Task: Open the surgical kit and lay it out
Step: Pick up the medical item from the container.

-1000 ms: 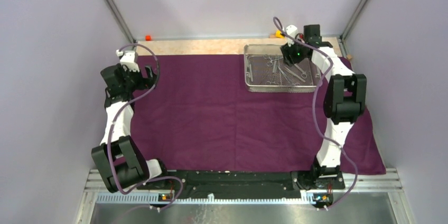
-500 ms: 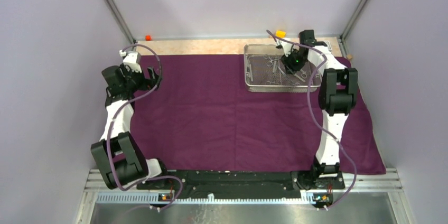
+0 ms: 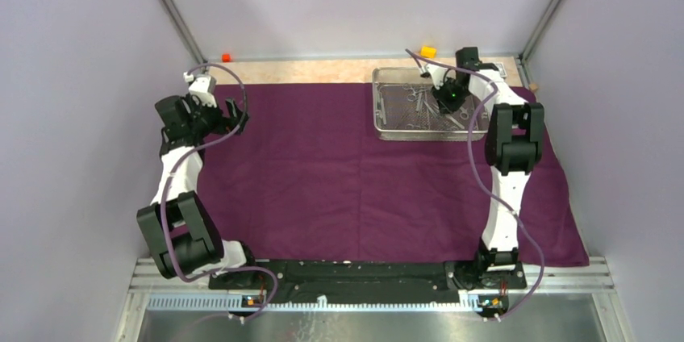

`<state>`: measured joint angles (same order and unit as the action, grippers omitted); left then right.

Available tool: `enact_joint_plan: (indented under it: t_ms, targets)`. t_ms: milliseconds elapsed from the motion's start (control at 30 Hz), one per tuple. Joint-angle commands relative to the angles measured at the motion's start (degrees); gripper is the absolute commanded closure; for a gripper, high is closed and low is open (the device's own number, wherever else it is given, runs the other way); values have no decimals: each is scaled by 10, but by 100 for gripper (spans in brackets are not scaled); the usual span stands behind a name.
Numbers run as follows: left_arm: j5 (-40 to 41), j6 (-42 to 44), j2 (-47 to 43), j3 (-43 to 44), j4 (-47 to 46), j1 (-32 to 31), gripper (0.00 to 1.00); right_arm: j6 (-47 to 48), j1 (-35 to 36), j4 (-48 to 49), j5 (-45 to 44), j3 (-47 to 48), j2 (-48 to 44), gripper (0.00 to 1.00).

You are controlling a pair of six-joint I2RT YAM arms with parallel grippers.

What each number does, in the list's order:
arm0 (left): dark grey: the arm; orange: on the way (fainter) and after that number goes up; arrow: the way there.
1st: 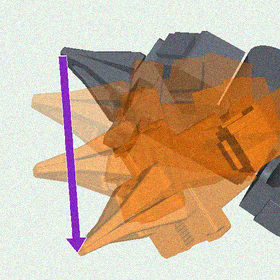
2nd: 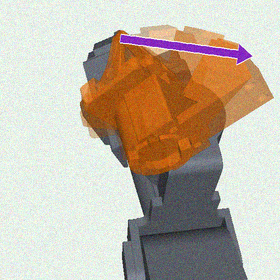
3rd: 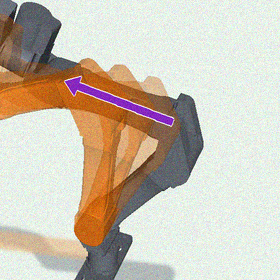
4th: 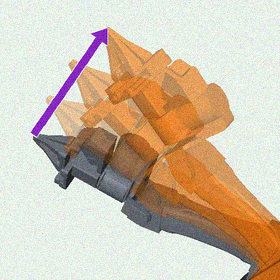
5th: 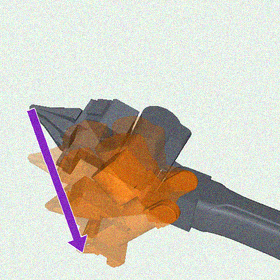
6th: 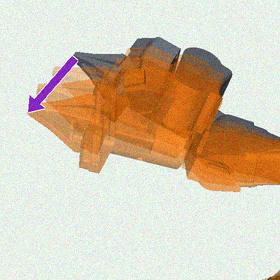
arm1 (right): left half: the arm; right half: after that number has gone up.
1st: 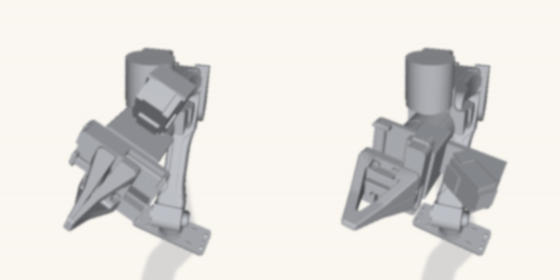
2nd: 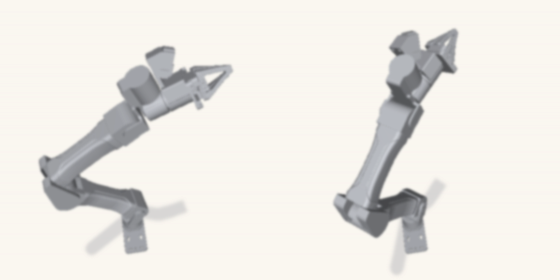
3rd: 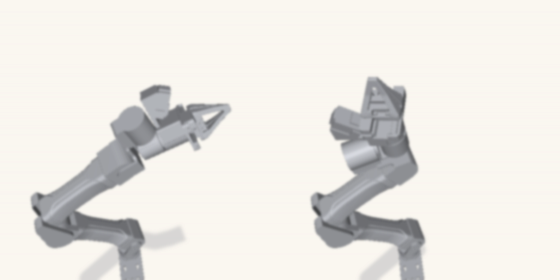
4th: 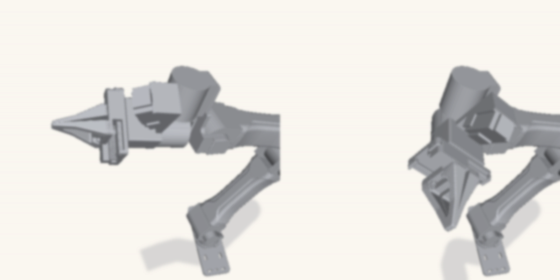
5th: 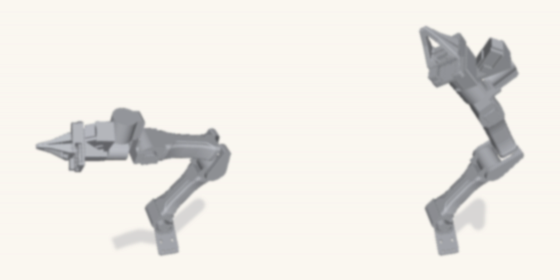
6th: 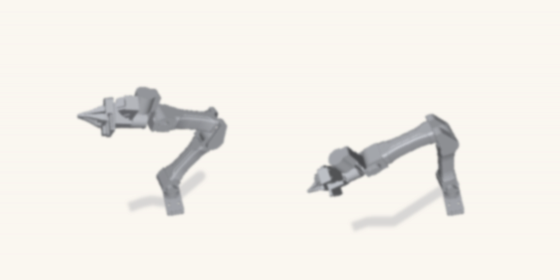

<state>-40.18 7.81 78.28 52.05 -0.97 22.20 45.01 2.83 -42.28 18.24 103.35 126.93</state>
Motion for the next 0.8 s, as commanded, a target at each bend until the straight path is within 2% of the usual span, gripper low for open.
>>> enact_joint_plan:
  t_ms: [0, 200, 267, 400, 567, 767]
  targets:
    - [-31, -2, 1, 27, -17, 0, 1, 1, -1, -10, 11, 42, -8, 90]
    - [-50, -4, -8, 32, -18, -13, 1, -39, -1, -6, 24, 68, -57, 100]
    - [-57, -10, -12, 35, -21, -23, 1, -67, -1, 1, 37, 79, -77, 100]
    - [-46, -18, -19, 40, -28, -63, 1, -178, 0, 45, 93, 73, -130, 100]
    - [-20, -50, -18, 53, -55, -147, 1, -365, 12, 187, 168, -15, -210, 100]
    - [-13, -150, 12, 100, -64, -228, 1, -612, 57, 423, 180, -200, -298, 100]
